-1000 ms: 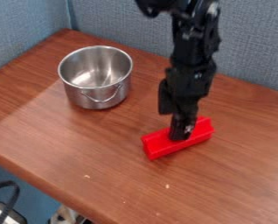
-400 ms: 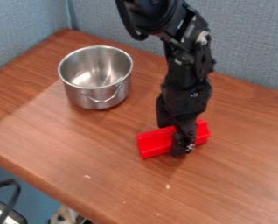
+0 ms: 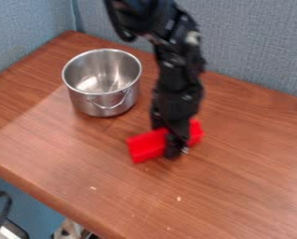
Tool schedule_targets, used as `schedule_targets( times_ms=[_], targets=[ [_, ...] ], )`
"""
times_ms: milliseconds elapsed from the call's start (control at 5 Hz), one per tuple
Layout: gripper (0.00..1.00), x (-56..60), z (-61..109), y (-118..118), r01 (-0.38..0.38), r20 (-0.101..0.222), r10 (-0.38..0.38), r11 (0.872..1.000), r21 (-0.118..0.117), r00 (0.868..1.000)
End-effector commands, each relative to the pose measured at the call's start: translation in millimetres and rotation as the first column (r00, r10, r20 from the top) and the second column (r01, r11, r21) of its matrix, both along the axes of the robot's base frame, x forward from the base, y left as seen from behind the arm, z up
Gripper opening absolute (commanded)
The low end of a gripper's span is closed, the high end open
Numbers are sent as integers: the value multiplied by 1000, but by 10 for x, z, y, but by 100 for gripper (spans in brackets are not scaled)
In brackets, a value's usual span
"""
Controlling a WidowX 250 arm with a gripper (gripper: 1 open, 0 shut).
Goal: Put the red object in the metal pot
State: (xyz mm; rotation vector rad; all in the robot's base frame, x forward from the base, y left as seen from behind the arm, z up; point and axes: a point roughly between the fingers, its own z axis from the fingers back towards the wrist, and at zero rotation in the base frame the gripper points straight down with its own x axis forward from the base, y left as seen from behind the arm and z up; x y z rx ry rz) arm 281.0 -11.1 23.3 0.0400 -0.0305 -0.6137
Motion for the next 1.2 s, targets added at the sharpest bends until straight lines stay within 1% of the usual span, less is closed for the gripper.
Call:
schedule_targets(
  times_ms=[0,200,400,600,800,1000],
  targets=[
    [0,253,113,132,-82,25,83,996,-26,996],
    [0,334,292,194,-135,47,136,991,-22,990],
    [0,368,479,172,-160,62,162,987,-34,985],
    [0,380,615,80,-126,69,129,991,-54,989],
    [0,452,640,8,-84,66,88,995,-53,994],
    [0,480,602,-142,-64,69,69,996,-65,995]
  ],
)
